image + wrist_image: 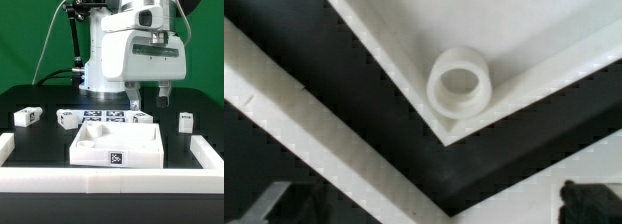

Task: Assemble one leg

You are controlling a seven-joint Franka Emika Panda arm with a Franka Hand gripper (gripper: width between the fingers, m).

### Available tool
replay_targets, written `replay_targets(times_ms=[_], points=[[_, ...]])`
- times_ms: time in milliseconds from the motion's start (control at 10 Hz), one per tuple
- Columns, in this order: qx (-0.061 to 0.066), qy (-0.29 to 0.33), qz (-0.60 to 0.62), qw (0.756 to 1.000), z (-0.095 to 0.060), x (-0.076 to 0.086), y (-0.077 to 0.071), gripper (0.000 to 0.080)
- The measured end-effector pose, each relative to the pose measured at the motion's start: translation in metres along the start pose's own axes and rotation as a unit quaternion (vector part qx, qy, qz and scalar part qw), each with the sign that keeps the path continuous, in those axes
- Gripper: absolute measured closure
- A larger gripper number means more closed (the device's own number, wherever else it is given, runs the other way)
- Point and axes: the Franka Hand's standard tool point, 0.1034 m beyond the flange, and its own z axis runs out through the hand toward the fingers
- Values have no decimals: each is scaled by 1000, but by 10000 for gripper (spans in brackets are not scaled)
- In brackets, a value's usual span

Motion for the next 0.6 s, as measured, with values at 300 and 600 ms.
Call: replay_targets(times_ms=[300, 600], points=[[0, 0, 0, 1000, 0, -1, -1, 150], [1, -1, 0, 1000, 1, -1, -1, 150]])
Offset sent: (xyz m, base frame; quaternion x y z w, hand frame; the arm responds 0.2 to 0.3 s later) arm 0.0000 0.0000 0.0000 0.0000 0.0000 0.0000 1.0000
